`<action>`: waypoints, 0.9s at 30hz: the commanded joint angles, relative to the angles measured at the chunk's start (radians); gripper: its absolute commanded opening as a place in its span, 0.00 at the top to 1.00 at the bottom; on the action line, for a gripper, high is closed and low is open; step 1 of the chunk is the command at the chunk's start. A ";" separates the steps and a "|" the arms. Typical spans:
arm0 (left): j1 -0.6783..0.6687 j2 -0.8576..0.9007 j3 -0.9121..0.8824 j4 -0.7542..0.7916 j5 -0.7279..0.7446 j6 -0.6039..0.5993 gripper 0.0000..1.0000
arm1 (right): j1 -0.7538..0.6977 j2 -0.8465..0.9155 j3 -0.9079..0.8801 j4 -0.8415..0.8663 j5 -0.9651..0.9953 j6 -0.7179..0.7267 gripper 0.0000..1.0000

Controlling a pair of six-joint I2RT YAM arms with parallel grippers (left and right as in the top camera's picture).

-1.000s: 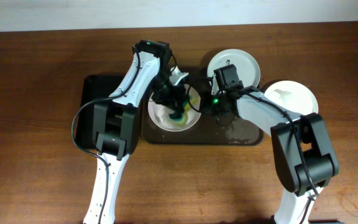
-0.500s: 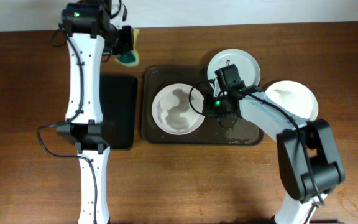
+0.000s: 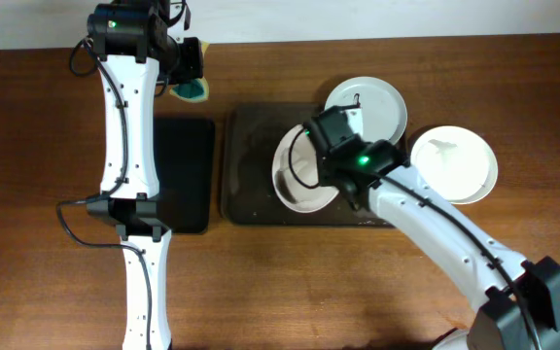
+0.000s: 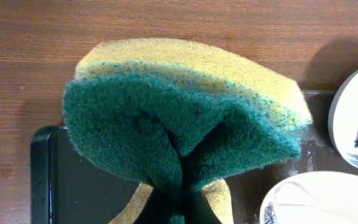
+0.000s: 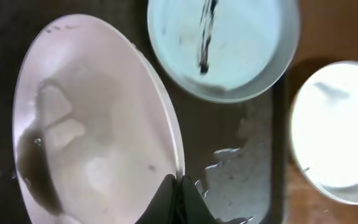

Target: Clean dirty plates on tray and stack at the side

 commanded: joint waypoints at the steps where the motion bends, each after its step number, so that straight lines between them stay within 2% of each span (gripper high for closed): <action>1: 0.007 -0.049 0.003 0.002 -0.014 -0.012 1.00 | 0.094 -0.026 0.041 -0.003 0.304 0.000 0.96; 9: 0.006 -0.049 0.003 0.002 -0.014 -0.012 1.00 | 0.320 -0.026 0.041 -0.005 0.819 -0.046 0.96; 13: 0.006 -0.049 0.003 0.002 -0.014 -0.012 1.00 | 0.375 -0.026 0.041 -0.005 0.858 -0.085 0.96; 17: 0.006 -0.049 0.003 0.002 -0.014 -0.012 1.00 | 0.288 -0.026 0.041 -0.018 0.496 -0.009 0.95; 21: 0.006 -0.049 0.003 0.002 -0.014 -0.012 1.00 | 0.045 -0.026 0.041 -0.063 0.000 0.051 0.66; 25: 0.006 -0.049 0.003 0.002 -0.014 -0.012 1.00 | -0.246 0.010 0.038 -0.099 -0.398 0.058 0.63; 27: 0.006 -0.049 0.003 0.002 -0.014 -0.012 1.00 | -0.338 0.053 0.016 -0.098 -0.466 0.058 0.63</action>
